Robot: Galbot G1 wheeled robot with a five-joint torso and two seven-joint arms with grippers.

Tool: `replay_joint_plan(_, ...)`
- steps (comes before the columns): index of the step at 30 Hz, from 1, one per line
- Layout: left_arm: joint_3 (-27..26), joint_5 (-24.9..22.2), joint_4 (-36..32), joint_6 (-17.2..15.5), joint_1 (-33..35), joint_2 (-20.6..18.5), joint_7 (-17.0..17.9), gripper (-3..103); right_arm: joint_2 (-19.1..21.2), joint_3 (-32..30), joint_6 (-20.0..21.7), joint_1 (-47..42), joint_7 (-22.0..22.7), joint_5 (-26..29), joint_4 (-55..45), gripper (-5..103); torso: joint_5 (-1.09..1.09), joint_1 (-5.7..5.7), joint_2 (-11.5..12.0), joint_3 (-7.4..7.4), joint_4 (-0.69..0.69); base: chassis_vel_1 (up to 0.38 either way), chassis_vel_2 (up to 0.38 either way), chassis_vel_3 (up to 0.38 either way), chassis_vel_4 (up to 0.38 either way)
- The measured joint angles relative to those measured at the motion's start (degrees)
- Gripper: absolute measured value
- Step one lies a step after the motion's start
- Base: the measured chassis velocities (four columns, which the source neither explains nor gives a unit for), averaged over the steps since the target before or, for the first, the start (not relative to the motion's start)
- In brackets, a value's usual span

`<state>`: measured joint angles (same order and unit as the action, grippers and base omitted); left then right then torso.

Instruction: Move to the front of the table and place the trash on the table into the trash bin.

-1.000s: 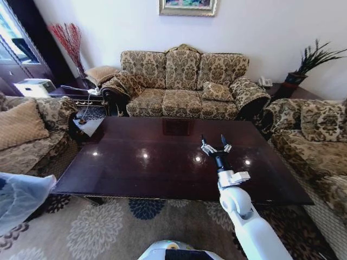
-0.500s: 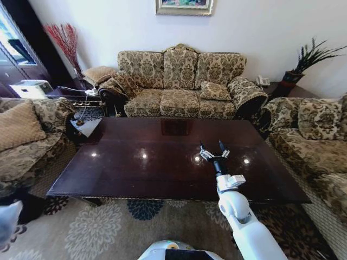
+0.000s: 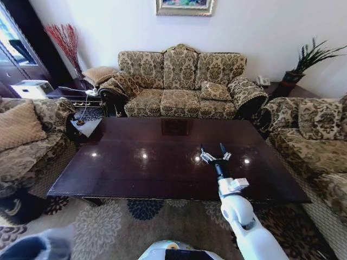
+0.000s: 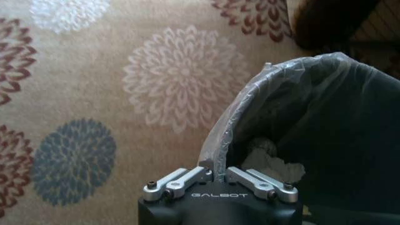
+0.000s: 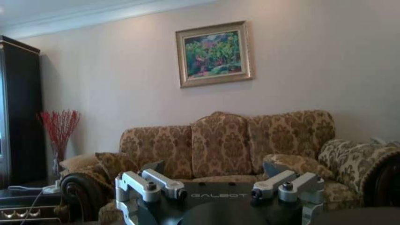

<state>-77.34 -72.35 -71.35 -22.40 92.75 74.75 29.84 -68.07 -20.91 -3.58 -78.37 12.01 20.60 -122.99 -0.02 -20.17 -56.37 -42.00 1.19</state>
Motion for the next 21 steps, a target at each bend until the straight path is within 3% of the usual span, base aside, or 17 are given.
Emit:
replay_joint_plan(8,3.65,5.15,5.56,-1.36,-4.36,-0.50,-5.87,0,0.81,-4.29,1.44,-4.44,0.81,0.25,-4.10,100,0.08,0.00,0.00,0.00,-0.02,0.000,0.000,0.000,0.000)
replay_joint_plan(11,5.91,9.00,10.63,0.19,-6.52,-1.16,-8.17,0,0.90,-5.86,1.93,-7.26,1.24,0.58,-7.10,100,-0.01,0.00,0.00,0.00,-0.01,0.000,0.000,0.000,0.000)
replay_joint_plan(15,6.71,10.35,14.39,1.75,-7.82,-1.61,-9.74,0,0.90,-7.08,2.01,-9.17,1.32,0.71,-8.73,100,0.03,0.00,0.00,0.00,0.01,0.000,0.000,0.000,0.000)
replay_joint_plan(19,6.84,9.16,18.09,3.54,-9.25,-2.01,-11.15,0,0.85,-8.13,2.01,-10.81,1.34,0.86,-9.97,100,0.04,0.00,0.00,0.00,0.00,0.000,0.000,0.000,0.000)
replay_joint_plan(21,6.95,8.49,21.32,6.70,-10.21,-2.00,-13.04,0,0.69,-8.72,2.01,-11.70,1.53,1.10,-10.65,100,0.00,0.00,0.00,0.00,-0.03,0.000,0.000,0.000,0.000)
